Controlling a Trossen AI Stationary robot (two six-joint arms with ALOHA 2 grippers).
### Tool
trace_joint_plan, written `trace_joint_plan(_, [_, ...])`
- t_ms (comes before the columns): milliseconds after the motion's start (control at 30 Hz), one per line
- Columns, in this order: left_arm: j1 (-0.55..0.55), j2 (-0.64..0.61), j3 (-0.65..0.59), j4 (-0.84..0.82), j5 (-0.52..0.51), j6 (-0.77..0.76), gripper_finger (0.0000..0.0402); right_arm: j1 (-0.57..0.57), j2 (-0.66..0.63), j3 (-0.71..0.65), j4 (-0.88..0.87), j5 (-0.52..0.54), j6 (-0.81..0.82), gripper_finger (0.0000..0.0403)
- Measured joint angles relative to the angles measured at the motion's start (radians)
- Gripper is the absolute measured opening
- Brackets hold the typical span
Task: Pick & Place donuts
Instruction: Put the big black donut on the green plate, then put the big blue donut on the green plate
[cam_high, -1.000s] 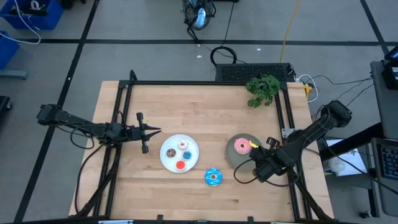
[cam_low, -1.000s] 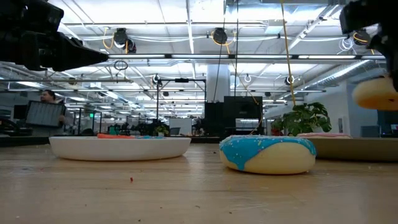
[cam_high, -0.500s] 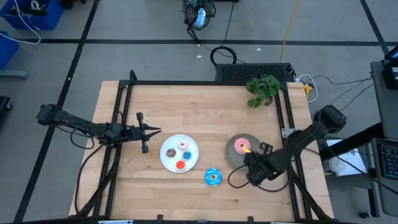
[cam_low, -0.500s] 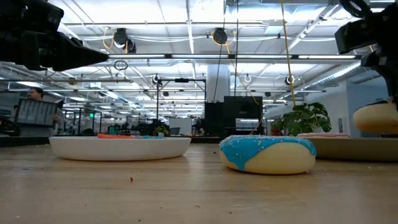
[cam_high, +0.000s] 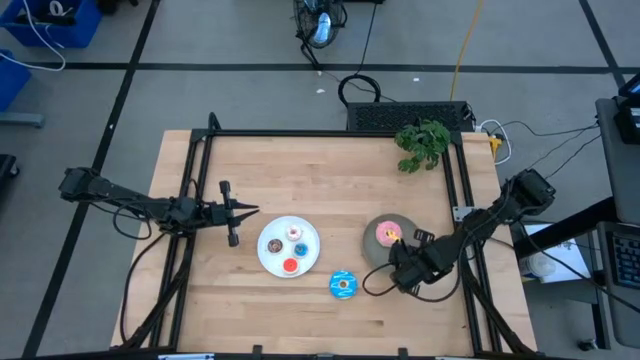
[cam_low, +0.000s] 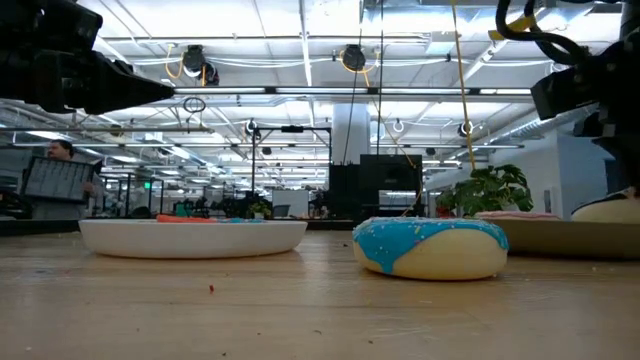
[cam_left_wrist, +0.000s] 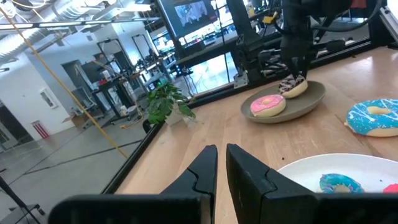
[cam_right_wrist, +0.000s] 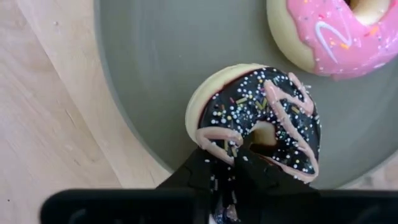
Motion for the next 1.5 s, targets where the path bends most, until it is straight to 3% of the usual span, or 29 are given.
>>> trace_joint_plan(433, [0.000, 0.000, 0.000, 0.003, 0.000, 0.002, 0.0042, -0.004, -0.001, 0.035, -0.004, -0.019, -0.022, 0.0200])
trace_joint_plan(700, [0.000, 0.000, 0.000, 0.002, 0.000, 0.003, 0.0042, -0.028, -0.009, 0.096, -0.032, -0.018, -0.036, 0.0243])
trace_joint_plan(900, [0.000, 0.000, 0.000, 0.026, 0.000, 0.003, 0.0042, -0.036, -0.044, 0.201, -0.027, 0.100, -0.084, 0.0217])
trace_joint_plan(1100, [0.000, 0.000, 0.000, 0.024, 0.000, 0.002, 0.0042, -0.026, -0.051, 0.261, 0.096, 0.249, -0.132, 0.0142])
trace_joint_plan(1333, [0.000, 0.000, 0.000, 0.025, 0.000, 0.002, 0.0042, -0.021, -0.049, 0.219, 0.367, 0.236, -0.324, 0.0018])
trace_joint_plan(1400, [0.000, 0.000, 0.000, 0.025, 0.000, 0.002, 0.0042, -0.022, -0.049, 0.217, 0.407, 0.200, -0.384, 0.0006])
trace_joint_plan(1500, [0.000, 0.000, 0.000, 0.025, 0.000, 0.005, 0.0042, -0.024, -0.049, 0.217, 0.433, 0.167, -0.388, 0.0018])
